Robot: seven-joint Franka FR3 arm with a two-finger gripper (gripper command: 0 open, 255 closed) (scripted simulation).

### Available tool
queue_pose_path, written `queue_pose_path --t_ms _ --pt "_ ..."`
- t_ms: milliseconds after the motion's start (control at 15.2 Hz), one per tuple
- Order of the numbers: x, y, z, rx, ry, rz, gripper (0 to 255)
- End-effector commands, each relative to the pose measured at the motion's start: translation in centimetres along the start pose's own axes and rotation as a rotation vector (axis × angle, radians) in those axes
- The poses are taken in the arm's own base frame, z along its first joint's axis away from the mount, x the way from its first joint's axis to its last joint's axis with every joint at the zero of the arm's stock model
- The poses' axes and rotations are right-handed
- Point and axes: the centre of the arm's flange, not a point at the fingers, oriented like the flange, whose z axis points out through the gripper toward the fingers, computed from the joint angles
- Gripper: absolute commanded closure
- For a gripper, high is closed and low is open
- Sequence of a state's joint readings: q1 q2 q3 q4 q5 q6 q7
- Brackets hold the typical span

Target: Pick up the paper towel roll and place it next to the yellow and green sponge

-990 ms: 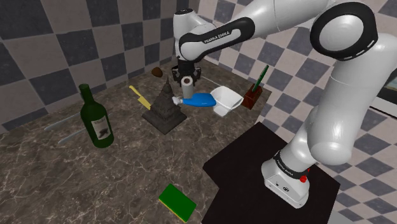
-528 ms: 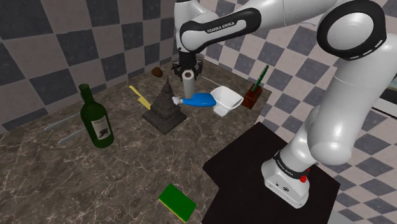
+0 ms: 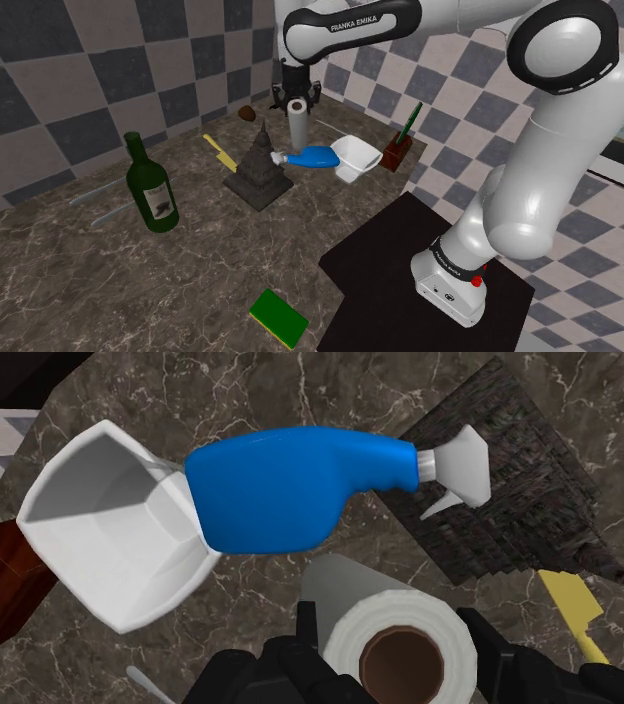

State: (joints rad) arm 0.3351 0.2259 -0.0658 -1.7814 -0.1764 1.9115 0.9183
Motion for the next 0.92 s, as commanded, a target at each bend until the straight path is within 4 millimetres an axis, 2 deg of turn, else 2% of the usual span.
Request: queue_pose_path --t_ms 0,858 --pt "0.1 0.3 -1.2 0.000 0.000 0.000 255" --pt "0.6 1.6 -7.9 0.000 0.000 0.000 255"
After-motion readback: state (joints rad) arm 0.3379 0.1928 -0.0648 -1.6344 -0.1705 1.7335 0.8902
